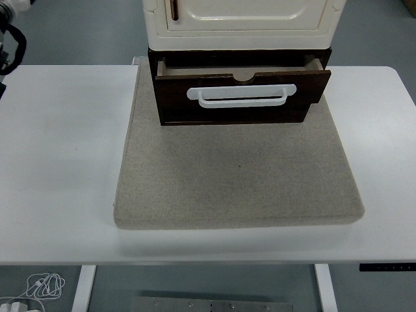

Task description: Open the drawer under the combination cabinet

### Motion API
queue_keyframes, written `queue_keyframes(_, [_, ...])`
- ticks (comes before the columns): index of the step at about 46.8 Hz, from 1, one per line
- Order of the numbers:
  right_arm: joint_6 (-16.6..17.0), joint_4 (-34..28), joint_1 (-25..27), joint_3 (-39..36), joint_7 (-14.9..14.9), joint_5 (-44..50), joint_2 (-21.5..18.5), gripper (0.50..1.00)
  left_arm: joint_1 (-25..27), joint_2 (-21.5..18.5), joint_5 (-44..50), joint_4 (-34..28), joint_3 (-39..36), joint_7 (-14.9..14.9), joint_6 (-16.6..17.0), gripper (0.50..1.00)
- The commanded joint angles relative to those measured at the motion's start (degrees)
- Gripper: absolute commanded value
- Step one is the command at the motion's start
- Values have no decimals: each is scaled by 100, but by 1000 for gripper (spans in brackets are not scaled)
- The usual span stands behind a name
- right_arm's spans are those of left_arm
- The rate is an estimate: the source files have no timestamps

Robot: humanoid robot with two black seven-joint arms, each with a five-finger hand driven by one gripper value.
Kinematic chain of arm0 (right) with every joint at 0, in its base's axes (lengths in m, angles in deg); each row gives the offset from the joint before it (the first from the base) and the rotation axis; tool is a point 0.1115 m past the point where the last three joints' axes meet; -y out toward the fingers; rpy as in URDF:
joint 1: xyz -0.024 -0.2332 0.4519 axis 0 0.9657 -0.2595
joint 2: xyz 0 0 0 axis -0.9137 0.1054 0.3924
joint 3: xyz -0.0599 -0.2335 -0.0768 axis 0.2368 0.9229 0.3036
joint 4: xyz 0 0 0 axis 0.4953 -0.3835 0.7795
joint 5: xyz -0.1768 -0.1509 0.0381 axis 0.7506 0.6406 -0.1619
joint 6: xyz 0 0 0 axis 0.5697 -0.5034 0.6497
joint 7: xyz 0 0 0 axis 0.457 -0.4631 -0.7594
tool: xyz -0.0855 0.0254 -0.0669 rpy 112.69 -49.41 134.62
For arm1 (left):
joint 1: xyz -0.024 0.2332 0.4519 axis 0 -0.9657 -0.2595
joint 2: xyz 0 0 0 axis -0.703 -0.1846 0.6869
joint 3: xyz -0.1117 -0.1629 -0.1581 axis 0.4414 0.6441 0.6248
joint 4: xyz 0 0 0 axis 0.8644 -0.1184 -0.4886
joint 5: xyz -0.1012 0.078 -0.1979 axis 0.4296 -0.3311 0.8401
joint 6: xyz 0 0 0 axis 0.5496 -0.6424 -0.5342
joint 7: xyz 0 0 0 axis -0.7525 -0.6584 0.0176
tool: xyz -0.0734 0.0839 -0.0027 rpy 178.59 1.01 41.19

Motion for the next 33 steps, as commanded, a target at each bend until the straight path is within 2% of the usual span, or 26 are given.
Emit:
queue_keyframes(1, [10, 0, 12, 1, 0, -1, 0, 926, -159, 143, 112, 2, 30, 0, -18, 1000])
queue_keyframes(11, [36, 0, 109, 9, 0, -1, 0, 928, -335, 617, 455, -7, 21, 17, -106, 1000])
queue_keyframes(22, [54, 0, 162, 0, 0, 8, 0, 926, -353, 916, 885, -25, 30, 26, -132, 1000])
queue_keyframes(33, [63, 0, 223, 0, 0, -1, 0, 926, -440, 961, 1228, -69, 30, 79, -185, 1000])
